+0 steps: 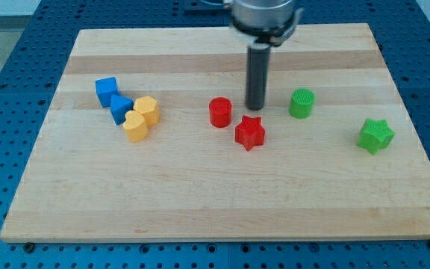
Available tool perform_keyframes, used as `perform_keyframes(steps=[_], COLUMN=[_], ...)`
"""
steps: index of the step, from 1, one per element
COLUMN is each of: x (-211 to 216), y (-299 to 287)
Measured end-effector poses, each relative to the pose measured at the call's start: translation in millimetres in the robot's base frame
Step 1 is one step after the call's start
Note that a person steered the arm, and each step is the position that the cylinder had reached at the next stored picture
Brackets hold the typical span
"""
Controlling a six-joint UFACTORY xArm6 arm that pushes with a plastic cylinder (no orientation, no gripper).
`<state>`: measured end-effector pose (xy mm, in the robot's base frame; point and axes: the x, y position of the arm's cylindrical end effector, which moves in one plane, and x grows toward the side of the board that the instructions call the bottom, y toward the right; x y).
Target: Slide the red star and the green star slightly to the left
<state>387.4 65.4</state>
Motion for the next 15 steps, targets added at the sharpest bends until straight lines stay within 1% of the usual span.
perform_keyframes(steps=[1, 2, 3, 4, 5, 6, 8, 9, 10, 11, 13, 14, 15], x=[-74, -109, -47, 5, 38, 82, 89, 88, 74, 62, 61, 46, -37], y=[41, 103, 179, 194, 199, 204, 207, 174, 127, 74, -32, -23, -18])
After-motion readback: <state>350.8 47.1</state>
